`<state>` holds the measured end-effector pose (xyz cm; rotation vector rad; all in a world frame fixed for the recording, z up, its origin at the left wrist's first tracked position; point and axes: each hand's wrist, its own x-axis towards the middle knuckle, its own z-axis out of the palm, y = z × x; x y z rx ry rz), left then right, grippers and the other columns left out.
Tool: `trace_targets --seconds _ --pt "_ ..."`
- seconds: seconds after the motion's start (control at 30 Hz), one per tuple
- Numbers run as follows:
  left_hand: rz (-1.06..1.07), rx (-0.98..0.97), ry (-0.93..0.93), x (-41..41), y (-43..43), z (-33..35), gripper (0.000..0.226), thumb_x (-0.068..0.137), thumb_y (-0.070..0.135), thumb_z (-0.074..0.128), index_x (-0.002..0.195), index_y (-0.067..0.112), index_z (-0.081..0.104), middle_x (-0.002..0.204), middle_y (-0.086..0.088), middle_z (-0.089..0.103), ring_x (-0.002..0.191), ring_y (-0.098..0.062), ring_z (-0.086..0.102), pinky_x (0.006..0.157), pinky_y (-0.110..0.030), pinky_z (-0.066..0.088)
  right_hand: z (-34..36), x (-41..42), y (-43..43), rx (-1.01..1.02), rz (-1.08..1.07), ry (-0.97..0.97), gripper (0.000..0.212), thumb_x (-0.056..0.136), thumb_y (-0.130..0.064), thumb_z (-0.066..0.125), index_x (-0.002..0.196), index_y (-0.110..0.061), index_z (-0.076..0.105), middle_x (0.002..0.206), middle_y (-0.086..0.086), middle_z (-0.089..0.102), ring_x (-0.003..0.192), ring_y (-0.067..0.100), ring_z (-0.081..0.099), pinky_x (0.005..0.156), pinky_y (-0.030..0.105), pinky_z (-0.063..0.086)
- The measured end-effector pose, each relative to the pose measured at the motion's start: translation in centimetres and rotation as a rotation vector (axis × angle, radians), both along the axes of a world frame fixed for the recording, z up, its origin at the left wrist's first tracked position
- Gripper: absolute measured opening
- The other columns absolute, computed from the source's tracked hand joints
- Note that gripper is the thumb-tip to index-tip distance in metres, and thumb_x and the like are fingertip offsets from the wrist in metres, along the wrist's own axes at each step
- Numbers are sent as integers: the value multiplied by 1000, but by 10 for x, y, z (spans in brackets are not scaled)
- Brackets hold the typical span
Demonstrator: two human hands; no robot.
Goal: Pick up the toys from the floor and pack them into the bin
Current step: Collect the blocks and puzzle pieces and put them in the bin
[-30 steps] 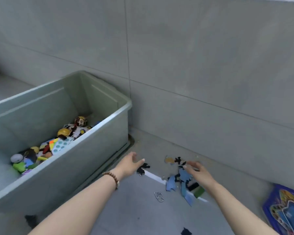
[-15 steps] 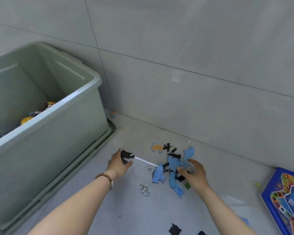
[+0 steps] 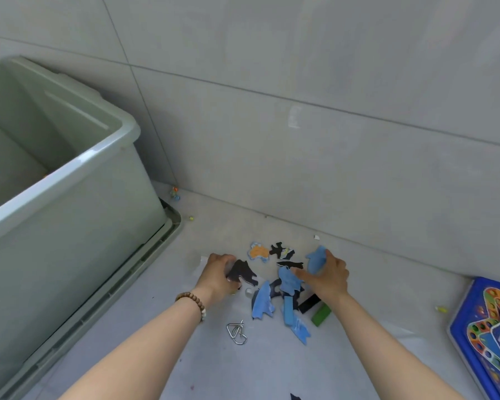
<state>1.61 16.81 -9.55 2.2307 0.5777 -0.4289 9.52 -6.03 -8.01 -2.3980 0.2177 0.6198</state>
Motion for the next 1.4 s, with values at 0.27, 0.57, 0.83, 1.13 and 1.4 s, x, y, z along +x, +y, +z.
trace_targets --seconds 0.27,0.57,0.83,1.13,1.4 --pt "59 -29 -63 8 2 -4 54 79 12 72 126 17 47 111 1 37 80 -11 47 78 -18 41 -6 0 26 -48 102 -21 90 70 -51 74 142 -23 27 139 5 31 132 26 26 108 36 28" --pt "148 -195 -101 4 -5 -5 42 82 24 71 121 16 55 113 0 49 90 -13 54 87 -23 46 -10 -12 42 -45 41 -19 79 67 -39 80 130 -18 35 129 4 38 123 24 35 101 32 31" --pt "230 -406 -51 8 -19 2 41 89 16 63 127 9 49 115 -4 52 99 -15 53 87 -24 46 -12 -16 41 38 36 -22 51 78 -40 70 121 -17 53 121 4 46 119 23 43 99 33 37" --pt "447 -651 36 9 -21 11 35 101 29 37 124 7 51 113 -5 56 103 -19 54 79 -21 47 7 -14 42 443 -195 -92 20 82 -21 71 96 -18 56 88 3 62 82 15 57 71 21 43" --pt "410 -695 37 0 -22 9 32 101 31 36 116 11 57 110 -8 57 100 -18 53 80 -21 46 1 -17 44 387 11 93 28 90 -22 60 115 -9 64 117 5 65 103 16 59 85 19 41"
